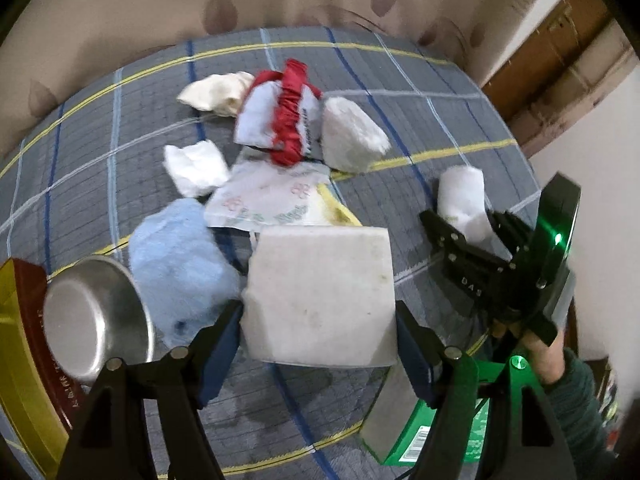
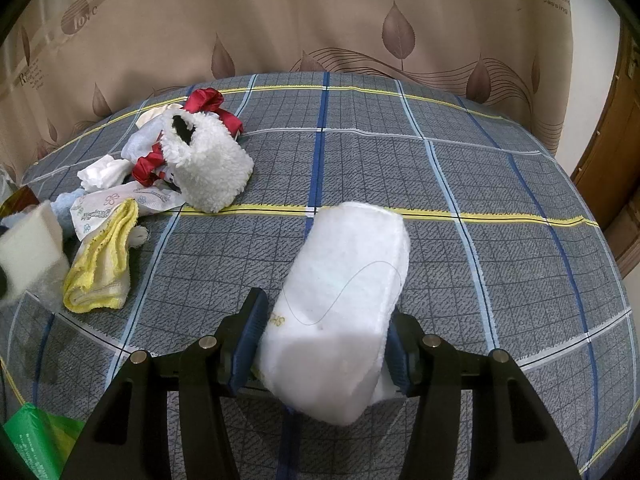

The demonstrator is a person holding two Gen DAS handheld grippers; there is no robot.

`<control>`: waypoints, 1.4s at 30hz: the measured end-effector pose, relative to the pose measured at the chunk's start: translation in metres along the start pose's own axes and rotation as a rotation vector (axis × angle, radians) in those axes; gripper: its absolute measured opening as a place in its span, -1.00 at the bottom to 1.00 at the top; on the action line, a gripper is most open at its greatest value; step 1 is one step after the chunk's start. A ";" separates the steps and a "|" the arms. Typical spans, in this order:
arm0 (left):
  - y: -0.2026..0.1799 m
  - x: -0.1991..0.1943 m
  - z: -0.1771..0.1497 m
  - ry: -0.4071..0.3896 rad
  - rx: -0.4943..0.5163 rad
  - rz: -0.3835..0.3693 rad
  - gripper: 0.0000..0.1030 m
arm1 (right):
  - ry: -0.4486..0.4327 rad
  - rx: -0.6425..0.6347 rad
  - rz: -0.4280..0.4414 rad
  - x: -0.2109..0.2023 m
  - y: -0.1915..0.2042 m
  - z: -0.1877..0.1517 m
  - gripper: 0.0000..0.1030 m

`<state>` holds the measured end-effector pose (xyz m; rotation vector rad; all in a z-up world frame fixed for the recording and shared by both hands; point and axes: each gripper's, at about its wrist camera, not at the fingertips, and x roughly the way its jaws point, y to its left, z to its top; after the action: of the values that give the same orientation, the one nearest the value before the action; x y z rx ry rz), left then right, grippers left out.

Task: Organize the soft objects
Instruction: 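Lift the white block with the left gripper and carry it over the gold tin tray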

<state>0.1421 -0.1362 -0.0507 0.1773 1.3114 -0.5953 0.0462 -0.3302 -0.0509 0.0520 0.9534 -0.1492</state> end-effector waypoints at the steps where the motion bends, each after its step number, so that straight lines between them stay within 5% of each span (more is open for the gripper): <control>1: -0.003 0.002 0.000 0.004 0.005 0.001 0.45 | 0.000 0.000 0.000 0.000 0.000 0.000 0.00; 8: -0.023 0.021 -0.007 0.043 0.061 0.004 0.46 | 0.000 0.001 0.002 0.000 0.000 0.000 0.01; 25: -0.017 -0.041 -0.020 -0.116 0.064 0.008 0.42 | -0.001 0.001 0.001 0.000 0.000 0.000 0.01; 33: 0.030 -0.092 -0.040 -0.191 -0.009 0.114 0.42 | -0.001 0.001 0.000 0.000 0.000 0.000 0.01; 42: 0.137 -0.129 -0.073 -0.216 -0.216 0.280 0.42 | -0.001 0.001 0.000 0.000 0.000 0.000 0.01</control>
<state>0.1318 0.0513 0.0231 0.1124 1.1077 -0.2252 0.0461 -0.3302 -0.0514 0.0528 0.9526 -0.1499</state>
